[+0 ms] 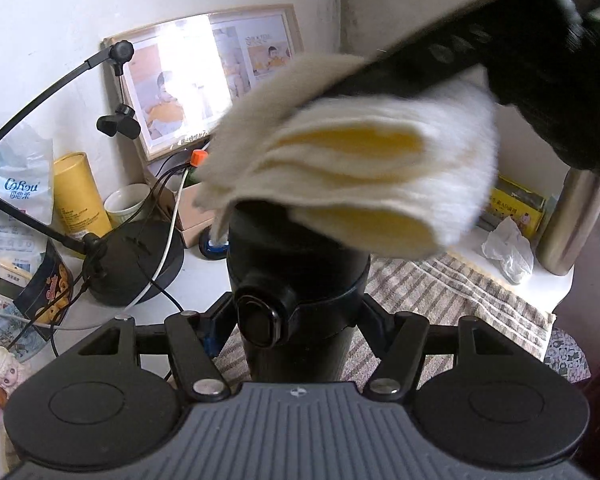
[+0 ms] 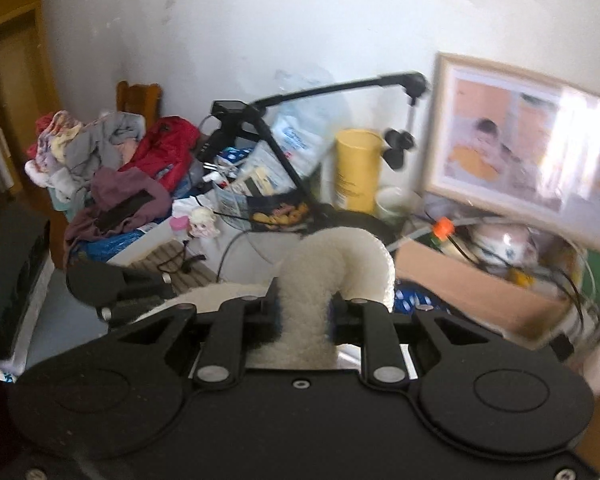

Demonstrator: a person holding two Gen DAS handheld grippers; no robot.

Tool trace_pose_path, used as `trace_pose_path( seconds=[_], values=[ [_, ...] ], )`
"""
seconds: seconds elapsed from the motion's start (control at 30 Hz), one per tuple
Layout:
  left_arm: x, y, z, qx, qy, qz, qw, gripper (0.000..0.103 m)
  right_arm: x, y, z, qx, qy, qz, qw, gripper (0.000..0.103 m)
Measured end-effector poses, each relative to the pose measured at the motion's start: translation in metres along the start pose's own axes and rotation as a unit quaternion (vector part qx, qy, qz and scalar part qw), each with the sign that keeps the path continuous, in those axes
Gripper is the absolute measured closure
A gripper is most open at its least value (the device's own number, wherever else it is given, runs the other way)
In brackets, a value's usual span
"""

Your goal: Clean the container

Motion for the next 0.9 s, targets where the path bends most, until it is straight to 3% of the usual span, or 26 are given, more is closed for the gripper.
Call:
trace_pose_path(
  seconds=[0.3, 0.53, 0.67, 0.8, 0.9],
  values=[
    [-0.003, 0.000, -0.002, 0.013, 0.005, 0.004, 0.9999, 0.039, 0.010, 0.024, 0.050, -0.005, 0.037, -0.022, 0.999, 0.083],
    [-0.004, -0.032, -0.018, 0.005, 0.008, 0.017, 0.9998, 0.039, 0.014, 0.021, 0.091, -0.053, 0.057, -0.041, 0.996, 0.083],
    [-0.003, -0.036, -0.017, -0.049, -0.005, 0.058, 0.9971, 0.039, 0.021, 0.004, 0.100, -0.092, 0.045, -0.031, 0.994, 0.083],
    [-0.002, -0.044, -0.017, -0.135, -0.009, 0.122, 0.9833, 0.039, 0.026, -0.008, 0.101, -0.134, 0.017, -0.030, 0.990, 0.083],
    [-0.007, -0.044, -0.021, -0.132, 0.006, 0.128, 0.9828, 0.039, 0.028, -0.012, 0.099, -0.159, -0.005, -0.032, 0.987, 0.083]
  ],
)
Point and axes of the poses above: each gripper's, at about its wrist camera, not at the fingertips, and x roughly against the way its jaws point, y to its left, z to its underside, the point moved 8 cm from there along -x, roughly the way its jaws point, and after that the axes turned 3 degrees about -z, right-handed, at the moved point
